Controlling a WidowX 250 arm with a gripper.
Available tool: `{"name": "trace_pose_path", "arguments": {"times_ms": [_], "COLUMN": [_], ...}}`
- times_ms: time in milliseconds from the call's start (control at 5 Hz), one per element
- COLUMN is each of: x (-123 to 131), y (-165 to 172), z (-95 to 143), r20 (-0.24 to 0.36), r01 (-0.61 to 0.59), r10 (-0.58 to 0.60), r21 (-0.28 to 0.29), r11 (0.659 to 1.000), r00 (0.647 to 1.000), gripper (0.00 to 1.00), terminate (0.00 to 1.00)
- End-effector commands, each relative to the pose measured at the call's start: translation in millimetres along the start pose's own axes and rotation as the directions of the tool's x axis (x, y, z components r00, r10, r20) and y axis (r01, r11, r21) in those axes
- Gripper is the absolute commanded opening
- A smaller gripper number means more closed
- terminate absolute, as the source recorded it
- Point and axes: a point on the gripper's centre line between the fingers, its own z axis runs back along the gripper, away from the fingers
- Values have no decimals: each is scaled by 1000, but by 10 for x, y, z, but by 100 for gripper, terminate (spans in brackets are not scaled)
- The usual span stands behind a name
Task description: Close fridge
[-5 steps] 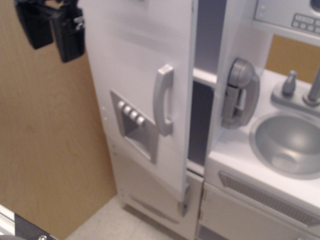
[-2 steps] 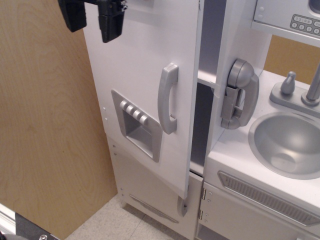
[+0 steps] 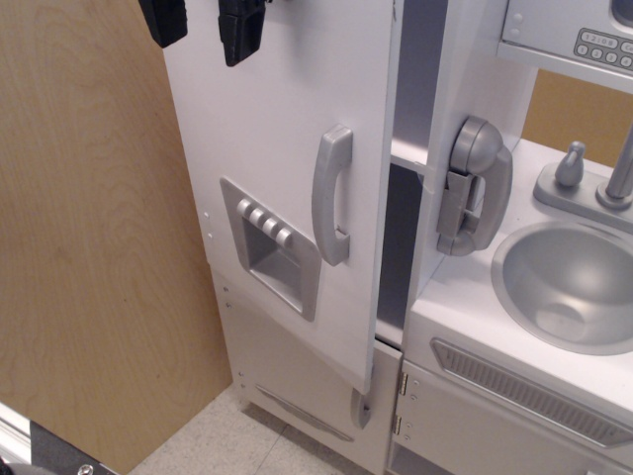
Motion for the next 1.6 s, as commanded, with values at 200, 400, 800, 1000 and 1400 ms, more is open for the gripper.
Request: {"name": "trace_pose_path", "arguments": {"times_ms": [200,400,800,1000,1400], "x": [242,323,424,446,446], "y": [63,78,104,124,124], "z": [213,226,196,187,187], "r20": [80,94,102,104,104], "r01": [-47,-68,-85,-86,-86], "r10": [46,66,83,84,84], "r21": [14,12,17,22,22], "r11": [999,998,996,996,996], "r00": [996,993,991,991,991], "gripper": [100,100,100,100,100], "terminate": [0,0,0,0,0]}}
